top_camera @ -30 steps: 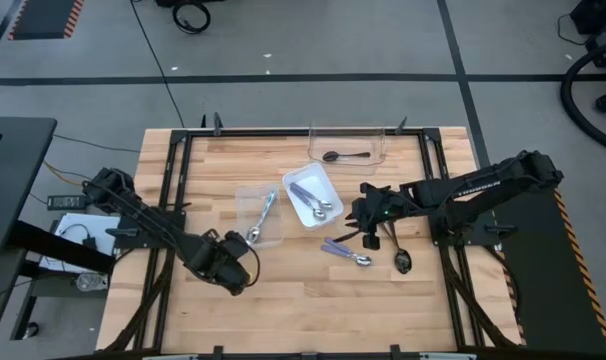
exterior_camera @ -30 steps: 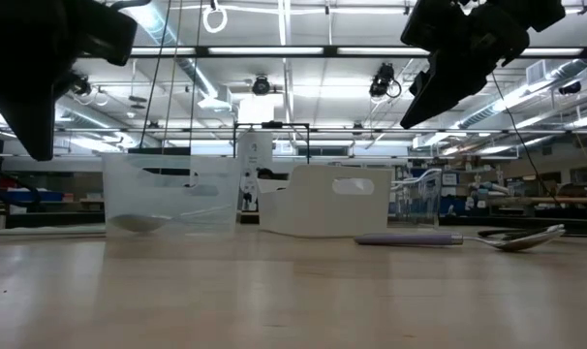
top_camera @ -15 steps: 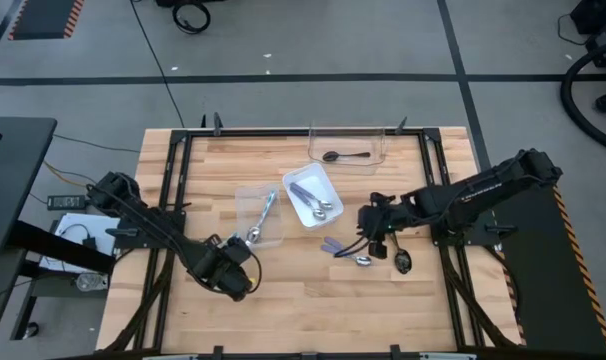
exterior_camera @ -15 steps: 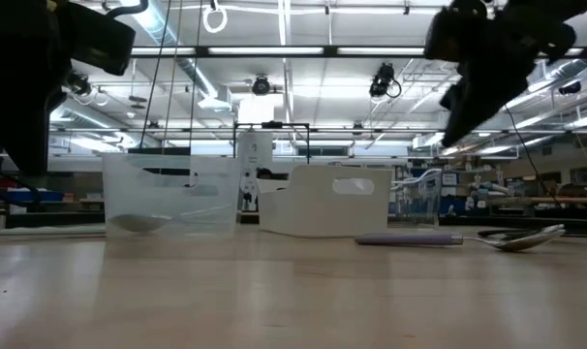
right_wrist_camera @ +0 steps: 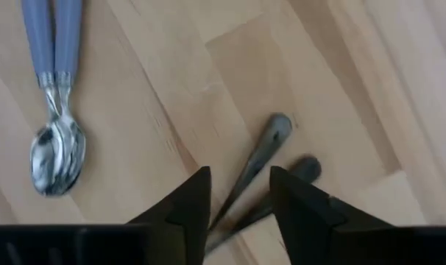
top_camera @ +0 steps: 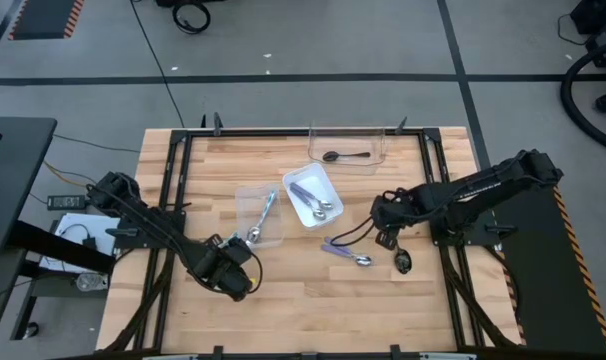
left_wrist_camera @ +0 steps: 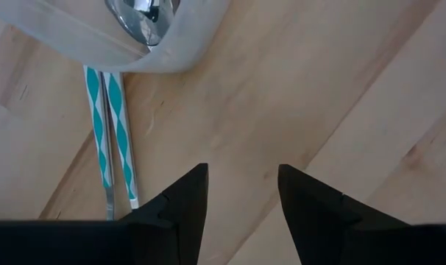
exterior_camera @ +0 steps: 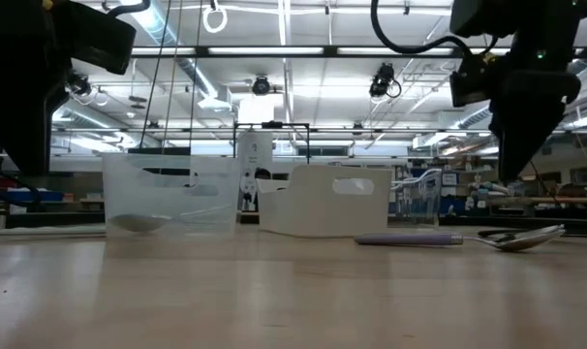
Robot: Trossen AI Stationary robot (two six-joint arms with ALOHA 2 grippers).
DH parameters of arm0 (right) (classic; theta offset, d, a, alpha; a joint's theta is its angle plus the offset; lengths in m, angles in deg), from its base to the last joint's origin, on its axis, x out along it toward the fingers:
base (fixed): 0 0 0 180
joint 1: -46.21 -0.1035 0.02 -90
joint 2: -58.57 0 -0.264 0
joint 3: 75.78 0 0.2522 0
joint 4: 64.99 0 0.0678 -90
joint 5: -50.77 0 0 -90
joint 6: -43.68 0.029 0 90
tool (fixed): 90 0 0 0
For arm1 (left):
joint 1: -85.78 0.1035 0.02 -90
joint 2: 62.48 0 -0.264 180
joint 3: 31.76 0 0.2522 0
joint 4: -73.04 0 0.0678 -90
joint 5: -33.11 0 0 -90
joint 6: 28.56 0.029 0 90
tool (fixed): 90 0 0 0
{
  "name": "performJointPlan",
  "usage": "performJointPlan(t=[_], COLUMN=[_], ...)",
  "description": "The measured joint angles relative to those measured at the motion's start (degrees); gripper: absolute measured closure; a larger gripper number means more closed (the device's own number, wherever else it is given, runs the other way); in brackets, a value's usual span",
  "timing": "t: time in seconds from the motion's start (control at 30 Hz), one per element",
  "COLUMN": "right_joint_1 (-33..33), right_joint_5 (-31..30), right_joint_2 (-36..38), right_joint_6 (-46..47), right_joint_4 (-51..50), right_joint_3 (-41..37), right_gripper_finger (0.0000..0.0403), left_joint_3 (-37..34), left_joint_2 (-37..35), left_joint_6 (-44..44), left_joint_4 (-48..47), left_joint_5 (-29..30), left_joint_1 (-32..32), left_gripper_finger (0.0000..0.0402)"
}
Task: Sort silverware by color (type)
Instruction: Put the black spoon into the top transparent bin
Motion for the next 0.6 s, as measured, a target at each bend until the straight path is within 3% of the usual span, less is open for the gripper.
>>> performJointPlan(t=[0.2,0.6], right_joint_1=[-0.02,-2.77], right_joint_5=[2.05,2.47], right_joint_2=[-0.03,-6.5], right_joint_6=[4.01,7.95], right_joint_4=[4.97,5.1], right_joint_3=[-4.45,-6.89], right_gripper_finger=[0.0217,0.0242], left_joint_3=[0.0,0.0], left_joint_2=[0.0,0.0], left_joint_6=[1.48,1.49], left_joint_4=[0.01,0.3], left_joint_5=[0.35,0.35], left_joint_1=[0.01,0.01], left_gripper_finger=[0.023,0.023])
